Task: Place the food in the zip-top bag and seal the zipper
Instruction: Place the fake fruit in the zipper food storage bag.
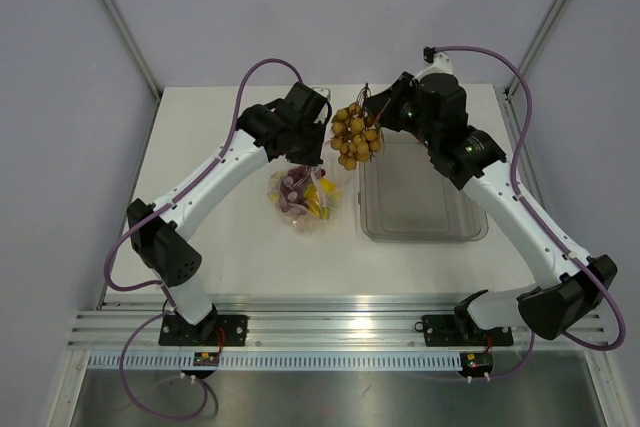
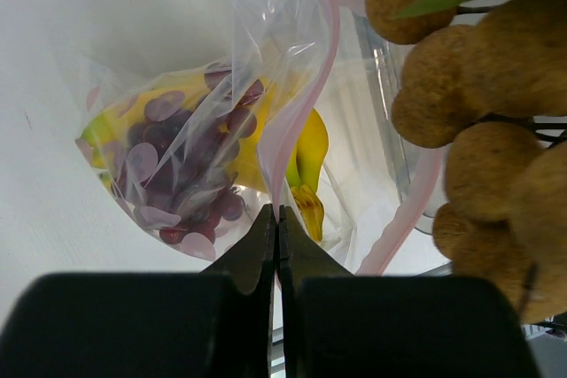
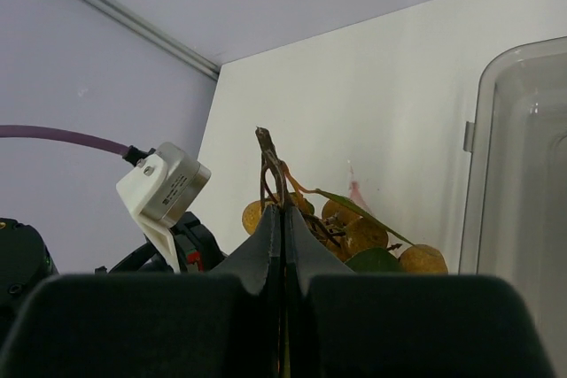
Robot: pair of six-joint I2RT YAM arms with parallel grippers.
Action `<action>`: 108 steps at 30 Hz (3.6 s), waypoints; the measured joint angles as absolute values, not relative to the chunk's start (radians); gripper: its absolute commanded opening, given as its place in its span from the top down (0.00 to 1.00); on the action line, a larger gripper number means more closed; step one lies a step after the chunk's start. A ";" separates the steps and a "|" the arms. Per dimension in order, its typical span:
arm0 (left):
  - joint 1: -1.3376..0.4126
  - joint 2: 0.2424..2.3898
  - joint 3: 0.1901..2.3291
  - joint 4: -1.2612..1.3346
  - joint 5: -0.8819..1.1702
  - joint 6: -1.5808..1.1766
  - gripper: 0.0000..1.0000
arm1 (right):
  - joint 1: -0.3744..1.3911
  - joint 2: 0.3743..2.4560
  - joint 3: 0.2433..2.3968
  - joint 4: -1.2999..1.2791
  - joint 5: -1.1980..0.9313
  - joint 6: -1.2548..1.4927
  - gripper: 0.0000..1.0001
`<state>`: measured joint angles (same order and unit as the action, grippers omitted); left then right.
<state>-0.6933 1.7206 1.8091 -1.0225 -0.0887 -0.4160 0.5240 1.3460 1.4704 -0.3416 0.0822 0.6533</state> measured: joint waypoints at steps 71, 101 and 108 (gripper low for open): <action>-0.693 1.701 1.812 -1.045 -0.082 -0.415 1.00 | 0.704 1.207 1.243 -0.281 0.121 0.702 1.00; -0.692 1.701 1.825 -1.064 0.012 -0.391 1.00 | 0.704 1.483 1.250 -0.253 0.067 0.685 1.00; -0.692 1.701 1.834 -1.067 0.057 -0.388 1.00 | 0.704 1.481 1.274 -0.247 0.095 0.687 1.00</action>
<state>-0.6922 1.7008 1.8336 -1.0668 0.0570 -0.3882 0.7044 1.4815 1.2736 -0.2470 0.0952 0.6868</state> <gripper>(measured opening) 0.008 0.022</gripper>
